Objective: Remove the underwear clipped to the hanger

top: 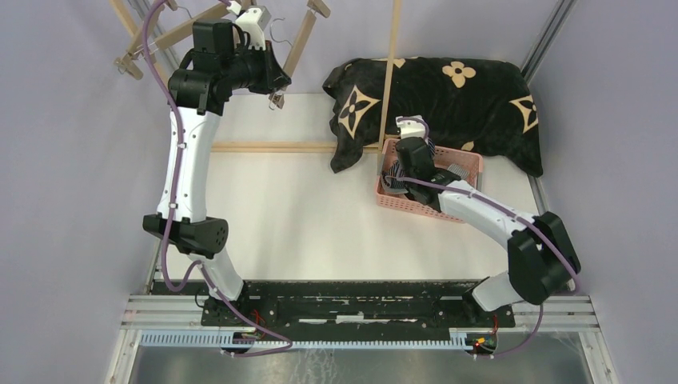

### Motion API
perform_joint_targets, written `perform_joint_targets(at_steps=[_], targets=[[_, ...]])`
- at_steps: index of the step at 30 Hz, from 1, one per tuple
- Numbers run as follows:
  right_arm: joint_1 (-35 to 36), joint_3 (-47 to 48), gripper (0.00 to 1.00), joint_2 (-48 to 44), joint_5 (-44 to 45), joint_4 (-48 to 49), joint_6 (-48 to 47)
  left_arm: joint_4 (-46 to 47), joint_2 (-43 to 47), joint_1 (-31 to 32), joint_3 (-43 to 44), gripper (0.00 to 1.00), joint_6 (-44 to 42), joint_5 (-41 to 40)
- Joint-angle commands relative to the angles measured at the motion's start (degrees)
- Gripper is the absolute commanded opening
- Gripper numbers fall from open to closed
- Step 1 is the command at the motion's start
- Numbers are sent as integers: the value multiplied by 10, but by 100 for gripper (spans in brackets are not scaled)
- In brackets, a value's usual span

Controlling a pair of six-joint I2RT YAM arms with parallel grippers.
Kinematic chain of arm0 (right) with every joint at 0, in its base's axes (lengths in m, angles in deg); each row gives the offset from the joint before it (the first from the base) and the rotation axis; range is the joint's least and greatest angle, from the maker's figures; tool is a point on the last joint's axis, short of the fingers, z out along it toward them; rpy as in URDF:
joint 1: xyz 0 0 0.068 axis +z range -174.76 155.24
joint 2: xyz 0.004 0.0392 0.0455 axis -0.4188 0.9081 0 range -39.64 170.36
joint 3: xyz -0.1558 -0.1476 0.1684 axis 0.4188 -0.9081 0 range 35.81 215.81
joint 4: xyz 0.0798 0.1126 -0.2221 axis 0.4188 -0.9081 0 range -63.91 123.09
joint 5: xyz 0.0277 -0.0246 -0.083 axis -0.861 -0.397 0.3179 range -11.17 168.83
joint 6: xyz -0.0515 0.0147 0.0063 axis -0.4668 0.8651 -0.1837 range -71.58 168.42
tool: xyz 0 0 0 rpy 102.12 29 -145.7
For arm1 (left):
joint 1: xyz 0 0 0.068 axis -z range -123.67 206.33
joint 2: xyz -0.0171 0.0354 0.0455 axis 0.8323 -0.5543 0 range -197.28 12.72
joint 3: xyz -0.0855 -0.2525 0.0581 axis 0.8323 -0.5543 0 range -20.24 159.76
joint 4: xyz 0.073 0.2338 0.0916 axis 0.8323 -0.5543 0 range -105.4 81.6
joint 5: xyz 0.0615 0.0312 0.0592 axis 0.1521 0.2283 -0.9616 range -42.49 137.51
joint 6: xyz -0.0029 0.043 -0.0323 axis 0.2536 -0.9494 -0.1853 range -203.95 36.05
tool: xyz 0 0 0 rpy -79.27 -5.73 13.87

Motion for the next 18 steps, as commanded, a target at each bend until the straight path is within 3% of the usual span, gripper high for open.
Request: perform_joint_targets(at_steps=[1,7,14,15,18], targets=[[-35,17,1,29,-5,21,28,34,-3,-3,25,3,-33,25],[-71,39,1,79,-92,-14,63,42,-9,-2,26,3,-28,27],[-83,110,2,183,-148,-119,87,56,-25,-3,47,3,-13,44],[-87,111,10,189,-163,-122,91,56,-28,-3,52,3,-12,48],[-88,106,66,186,-191,-121,99,57,-33,-3,58,3,-11,45]])
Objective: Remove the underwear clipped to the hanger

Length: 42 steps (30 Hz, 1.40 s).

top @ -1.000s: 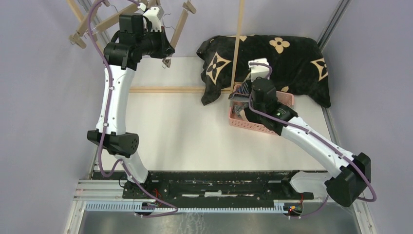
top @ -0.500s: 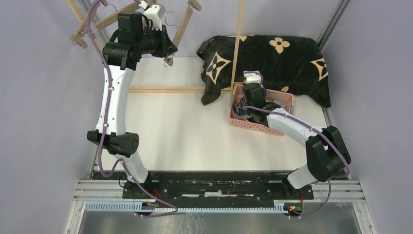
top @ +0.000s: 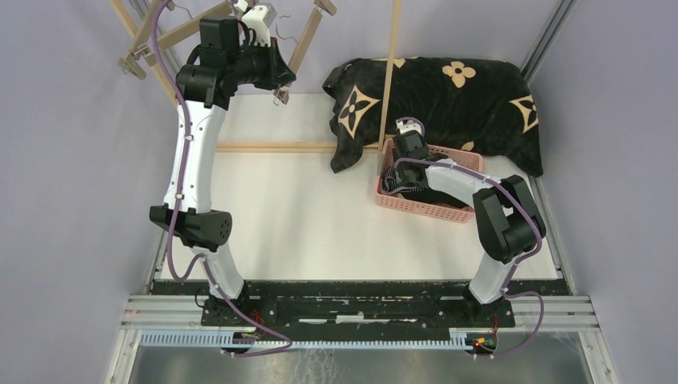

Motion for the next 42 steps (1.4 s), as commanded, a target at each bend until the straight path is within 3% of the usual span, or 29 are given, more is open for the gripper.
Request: perform_joint_targets(at_steps=[1,3,6,20,42], targets=[[-7,10,77,-12,-56,-22,22,45,2,-3,35,3,-1,13],[-7,-7,91,-37,-54,-7,27,60,11,-3,23,3,6,-1],[-6,-28,100,-80,-52,5,28,110,35,-3,-16,3,20,-20],[-5,-113,100,-309,-45,35,5,222,59,-4,-61,3,72,-56],[-6,-120,100,-326,-55,33,6,283,82,-3,-105,3,92,-74]])
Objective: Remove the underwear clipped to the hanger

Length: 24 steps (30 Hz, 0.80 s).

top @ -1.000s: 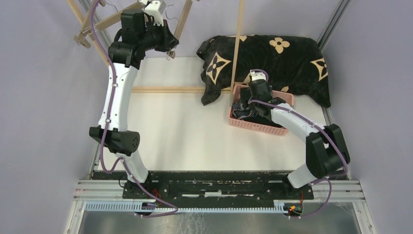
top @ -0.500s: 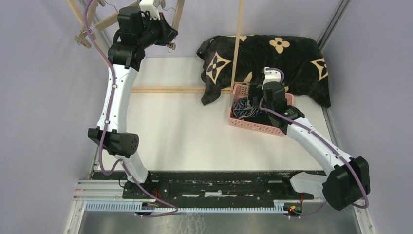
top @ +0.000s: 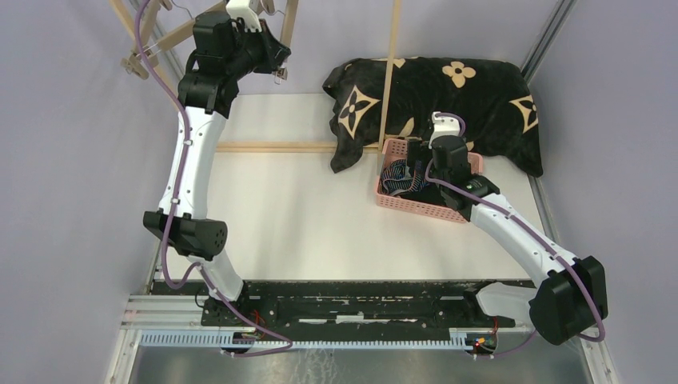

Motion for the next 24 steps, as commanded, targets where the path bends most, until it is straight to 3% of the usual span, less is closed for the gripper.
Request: perform_joint_targets(at_steps=[1,10,19,24], targets=[[4,0,100,-10,4,21,-3,88,49,-3,-35,3,20,6],[3,6,100,-4,-5,21,1,100,94,-4,-88,3,5,12],[4,5,100,-1,-12,20,-2,98,89,-3,-62,3,6,5],[4,6,100,-12,-11,15,-7,67,45,-3,5,3,0,4]])
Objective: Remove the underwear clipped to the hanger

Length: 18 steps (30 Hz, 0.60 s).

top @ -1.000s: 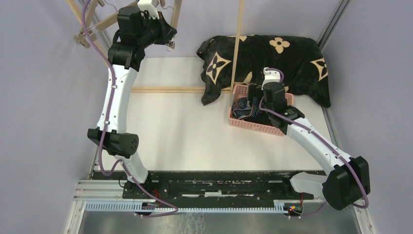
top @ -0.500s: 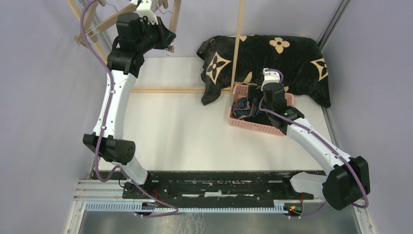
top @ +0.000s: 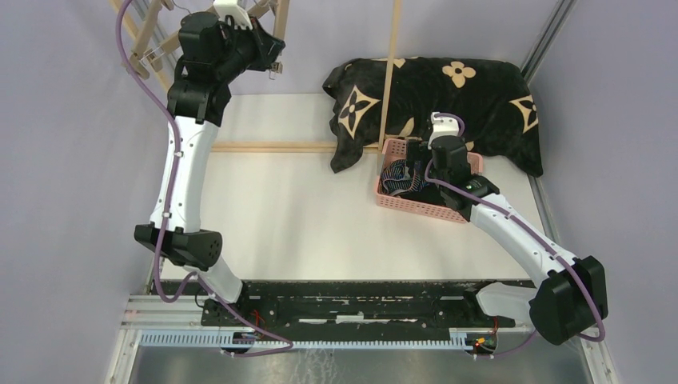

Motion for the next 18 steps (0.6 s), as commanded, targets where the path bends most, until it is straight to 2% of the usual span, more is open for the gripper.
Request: perform_joint_targets(at_steps=[1,7,18], targets=[[2,7,100,-16,-4,13,-8,13,-28,-3,82,3,0,-2],[2,-2,100,-39,8,11,-11,-14,-77,-3,153,3,11,11],[2,7,100,-31,3,9,-11,24,-26,-3,41,3,6,14]])
